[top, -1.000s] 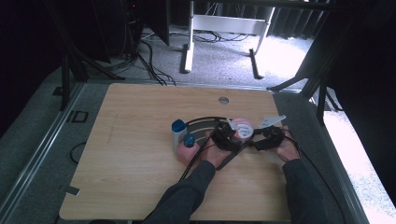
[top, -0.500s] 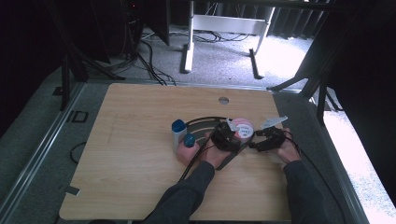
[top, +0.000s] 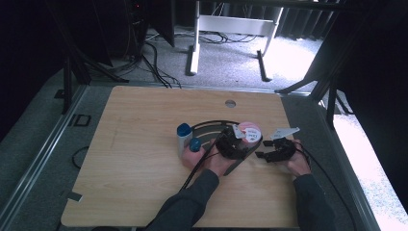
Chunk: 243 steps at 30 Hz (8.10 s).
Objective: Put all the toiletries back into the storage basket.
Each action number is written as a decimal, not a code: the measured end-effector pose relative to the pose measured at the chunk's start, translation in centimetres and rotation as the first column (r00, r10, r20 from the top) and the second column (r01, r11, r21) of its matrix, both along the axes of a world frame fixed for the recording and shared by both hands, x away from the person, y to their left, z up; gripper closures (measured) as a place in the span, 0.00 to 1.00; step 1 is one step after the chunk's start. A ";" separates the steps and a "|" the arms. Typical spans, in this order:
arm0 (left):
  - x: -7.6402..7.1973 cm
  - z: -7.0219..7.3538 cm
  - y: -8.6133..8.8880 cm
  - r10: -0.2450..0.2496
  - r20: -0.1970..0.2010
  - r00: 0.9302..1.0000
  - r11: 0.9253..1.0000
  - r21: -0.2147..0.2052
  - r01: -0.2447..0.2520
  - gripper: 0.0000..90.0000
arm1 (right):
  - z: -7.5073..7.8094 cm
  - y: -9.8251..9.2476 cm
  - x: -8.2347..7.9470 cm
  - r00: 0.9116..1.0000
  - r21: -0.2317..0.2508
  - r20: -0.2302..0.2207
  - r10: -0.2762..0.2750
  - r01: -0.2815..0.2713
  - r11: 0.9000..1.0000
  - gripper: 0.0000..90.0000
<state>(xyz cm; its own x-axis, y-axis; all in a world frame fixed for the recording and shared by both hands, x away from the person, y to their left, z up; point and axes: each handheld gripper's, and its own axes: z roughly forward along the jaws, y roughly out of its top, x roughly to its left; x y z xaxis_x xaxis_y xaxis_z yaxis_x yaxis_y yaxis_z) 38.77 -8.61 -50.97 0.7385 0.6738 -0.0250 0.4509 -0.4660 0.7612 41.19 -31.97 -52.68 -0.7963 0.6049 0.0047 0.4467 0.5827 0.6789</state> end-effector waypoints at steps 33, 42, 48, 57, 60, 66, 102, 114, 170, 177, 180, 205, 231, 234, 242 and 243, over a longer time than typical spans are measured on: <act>-4.4 2.0 3.9 -0.192 -0.008 0.981 0.979 -0.066 0.191 0.61 | -2.2 1.6 -9.4 0.986 0.010 0.080 -0.148 0.147 0.989 0.57; -5.5 1.7 5.2 -0.225 -0.025 0.974 0.974 -0.042 0.224 0.61 | -2.9 1.3 -9.4 0.983 0.049 0.068 -0.168 0.165 0.985 0.52; -6.1 2.0 6.2 -0.237 -0.029 0.971 0.971 -0.046 0.235 0.62 | -3.2 1.1 -9.4 0.984 0.075 0.071 -0.163 0.158 0.985 0.51; -7.7 2.4 7.6 -0.271 -0.006 0.963 0.962 -0.046 0.271 0.62 | -3.2 1.1 -9.2 0.984 0.072 0.065 -0.163 0.159 0.985 0.46; -8.1 2.7 8.2 -0.270 0.009 0.963 0.961 -0.056 0.270 0.64 | -3.2 1.1 -9.1 0.985 0.072 0.063 -0.163 0.158 0.985 0.45; -8.6 2.8 9.4 -0.279 0.005 0.960 0.959 -0.050 0.279 0.63 | -3.2 1.1 -9.1 0.985 0.073 0.063 -0.159 0.155 0.985 0.44; -9.0 3.3 15.6 -0.202 0.017 0.979 0.978 -0.051 0.203 0.89 | -3.2 1.1 -9.0 0.988 0.068 0.061 -0.139 0.135 0.989 0.41; -8.3 3.8 18.5 -0.112 0.030 0.993 0.990 -0.083 0.115 1.00 | -3.2 1.1 -9.0 0.989 0.067 0.060 -0.138 0.134 0.989 0.41; -8.9 5.7 15.4 -0.206 0.119 0.971 0.971 -0.099 0.218 0.93 | -3.2 1.1 -9.0 0.988 0.068 0.062 -0.138 0.134 0.989 0.41; -9.2 5.7 15.9 -0.178 0.111 0.978 0.978 -0.091 0.189 0.80 | -3.2 1.1 -9.0 0.988 0.068 0.063 -0.138 0.134 0.989 0.41; -9.1 5.7 16.4 -0.158 0.112 0.981 0.980 -0.103 0.170 0.77 | -3.2 1.1 -9.0 0.988 0.069 0.062 -0.138 0.134 0.989 0.41; -7.4 4.3 14.6 -0.035 0.118 0.992 0.998 -0.053 0.042 0.41 | -3.2 1.1 -9.0 0.989 0.068 0.062 -0.137 0.133 0.989 0.40; -5.6 3.4 14.1 -0.061 0.082 0.995 0.991 -0.116 0.070 0.57 | -3.2 1.1 -9.0 0.989 0.067 0.061 -0.135 0.130 0.989 0.40; -5.5 3.4 14.1 -0.062 0.081 0.995 0.990 -0.119 0.072 0.57 | -3.2 1.1 -9.0 0.989 0.067 0.061 -0.134 0.130 0.989 0.40; -5.6 3.5 14.0 -0.063 0.088 0.994 0.991 -0.108 0.073 0.57 | -3.2 1.1 -9.0 0.989 0.067 0.062 -0.133 0.129 0.989 0.40; -5.6 3.5 14.0 -0.062 0.091 0.994 0.992 -0.106 0.071 0.57 | -3.2 1.1 -9.0 0.989 0.067 0.062 -0.133 0.129 0.989 0.40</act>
<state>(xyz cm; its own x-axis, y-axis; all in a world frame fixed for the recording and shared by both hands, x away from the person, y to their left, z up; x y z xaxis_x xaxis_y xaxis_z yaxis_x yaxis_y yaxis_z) 33.20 5.35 -47.48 0.7840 0.6200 -0.0293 0.3517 -0.4048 0.8440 32.22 -30.87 -55.89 -0.7101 0.7041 -0.0042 0.4691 0.4775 0.7429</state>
